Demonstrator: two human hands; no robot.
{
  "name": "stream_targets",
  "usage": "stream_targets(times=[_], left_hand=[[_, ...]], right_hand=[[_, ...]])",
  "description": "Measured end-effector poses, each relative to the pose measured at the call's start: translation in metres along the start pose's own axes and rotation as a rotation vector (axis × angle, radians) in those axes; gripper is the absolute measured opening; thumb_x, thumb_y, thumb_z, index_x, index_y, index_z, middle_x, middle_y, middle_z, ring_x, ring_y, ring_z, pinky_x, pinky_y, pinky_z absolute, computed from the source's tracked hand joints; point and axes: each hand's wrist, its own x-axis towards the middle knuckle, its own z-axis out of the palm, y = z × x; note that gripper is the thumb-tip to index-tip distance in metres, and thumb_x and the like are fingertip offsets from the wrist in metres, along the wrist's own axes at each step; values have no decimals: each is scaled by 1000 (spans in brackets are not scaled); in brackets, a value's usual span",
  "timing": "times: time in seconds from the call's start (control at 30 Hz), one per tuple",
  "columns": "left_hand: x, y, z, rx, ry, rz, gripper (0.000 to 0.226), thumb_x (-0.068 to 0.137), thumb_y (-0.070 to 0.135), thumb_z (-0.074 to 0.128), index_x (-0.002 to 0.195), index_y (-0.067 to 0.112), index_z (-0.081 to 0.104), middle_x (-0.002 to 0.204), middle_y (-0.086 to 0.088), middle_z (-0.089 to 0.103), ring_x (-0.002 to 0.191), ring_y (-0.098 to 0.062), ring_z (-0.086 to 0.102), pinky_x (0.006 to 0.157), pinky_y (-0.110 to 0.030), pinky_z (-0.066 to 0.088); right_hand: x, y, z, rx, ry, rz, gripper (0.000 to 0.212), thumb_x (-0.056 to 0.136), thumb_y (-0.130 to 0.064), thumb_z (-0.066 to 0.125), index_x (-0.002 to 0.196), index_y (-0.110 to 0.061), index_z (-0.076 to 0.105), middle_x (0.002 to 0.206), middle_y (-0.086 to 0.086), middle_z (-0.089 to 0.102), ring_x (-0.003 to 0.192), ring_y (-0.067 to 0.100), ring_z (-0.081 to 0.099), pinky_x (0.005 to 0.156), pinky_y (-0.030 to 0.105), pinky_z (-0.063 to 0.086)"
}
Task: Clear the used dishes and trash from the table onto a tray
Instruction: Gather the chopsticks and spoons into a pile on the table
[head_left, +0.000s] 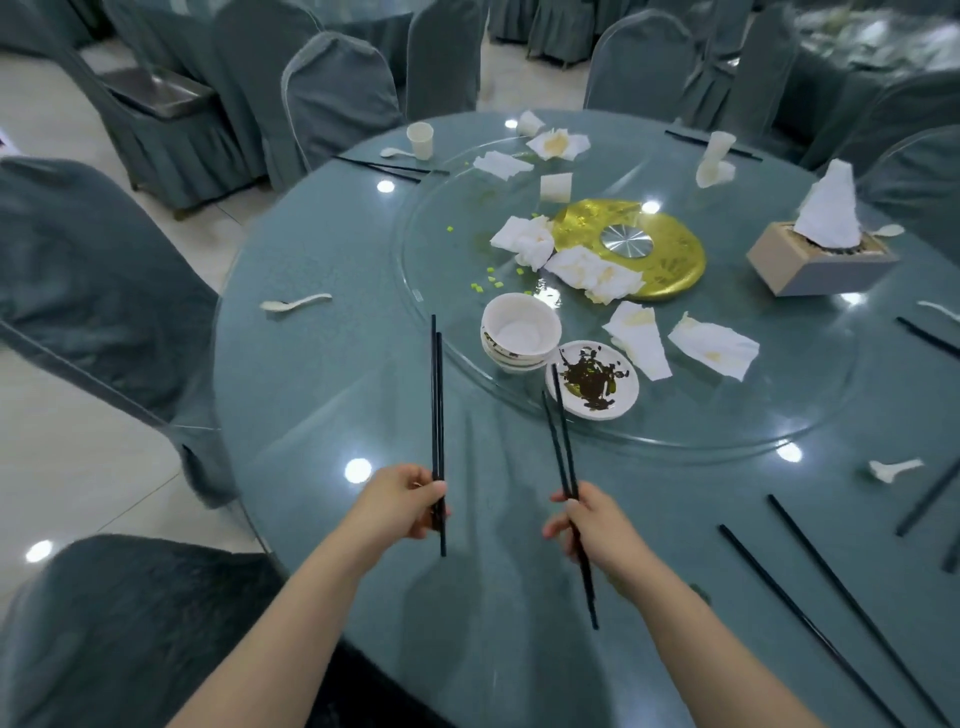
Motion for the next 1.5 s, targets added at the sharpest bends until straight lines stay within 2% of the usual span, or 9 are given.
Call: stream_targets(times=[0.17, 0.23, 0.4, 0.7, 0.87, 0.97, 1.2, 1.37, 1.5], left_hand=[[-41, -8, 28, 60, -117, 81, 20, 93, 10, 55, 73, 14, 50, 57, 5, 65, 71, -21, 67, 50, -22, 46], [-55, -13, 41, 98, -183, 98, 17, 94, 11, 53, 78, 14, 51, 70, -3, 67, 60, -11, 63, 51, -20, 47], [-81, -22, 73, 254, -302, 148, 9, 95, 14, 52, 86, 13, 53, 78, -5, 66, 63, -12, 58, 53, -19, 48], [-87, -6, 129, 547, -336, 271, 12, 94, 23, 54, 82, 20, 53, 78, 3, 71, 57, -4, 57, 49, -12, 41], [-77, 1, 181, 518, -347, 292, 11, 91, 16, 56, 81, 20, 56, 74, 4, 67, 60, -7, 60, 48, -10, 40], [-68, -1, 207, 480, -333, 264, 11, 91, 15, 56, 82, 21, 56, 76, 3, 66, 63, -8, 61, 52, -13, 42], [-38, -18, 240, 416, -176, 110, 4, 90, 18, 58, 93, 20, 60, 100, -2, 66, 81, -11, 60, 65, -21, 45], [-19, -49, 250, 607, -88, 28, 68, 82, 21, 70, 141, 13, 38, 144, -7, 42, 131, -20, 43, 103, -31, 39], [-13, -66, 252, 830, -70, 36, 102, 75, 32, 77, 150, 8, 14, 157, -10, 17, 144, -24, 19, 115, -37, 23]], right_hand=[[-32, 1, 3, 249, 81, 5, 20, 88, 7, 38, 85, -10, 50, 63, 6, 48, 39, 13, 32, 42, 22, 25], [-45, 4, 1, 309, 61, -25, 6, 93, -10, 51, 88, -7, 52, 53, 0, 39, 37, 11, 29, 40, 21, 23], [-71, 13, -4, 338, 105, -50, 31, 91, -42, 58, 95, -12, 65, 42, -9, 26, 38, 11, 25, 40, 24, 23], [-82, 21, -54, 491, 33, -108, 21, 94, -30, 58, 85, -11, 56, 63, -1, 33, 42, 9, 23, 40, 23, 17], [-73, 36, -97, 414, 177, -124, 31, 100, -27, 44, 75, -11, 52, 63, -1, 50, 39, 9, 32, 38, 21, 27], [-66, 56, -140, 188, 330, -151, 37, 101, -28, 40, 71, -11, 54, 64, -3, 58, 54, 12, 48, 55, 28, 37], [-57, 123, -248, -212, 448, -149, 16, 100, -25, 42, 97, -13, 52, 79, 5, 61, 71, 20, 59, 61, 31, 45], [-52, 166, -288, -647, 441, 0, 44, 87, -48, 61, 114, -14, 53, 105, 9, 62, 90, 29, 59, 76, 38, 51], [-48, 190, -284, -775, 293, 82, 86, 72, -65, 68, 139, -19, 37, 130, 5, 37, 100, 26, 57, 73, 33, 48]])
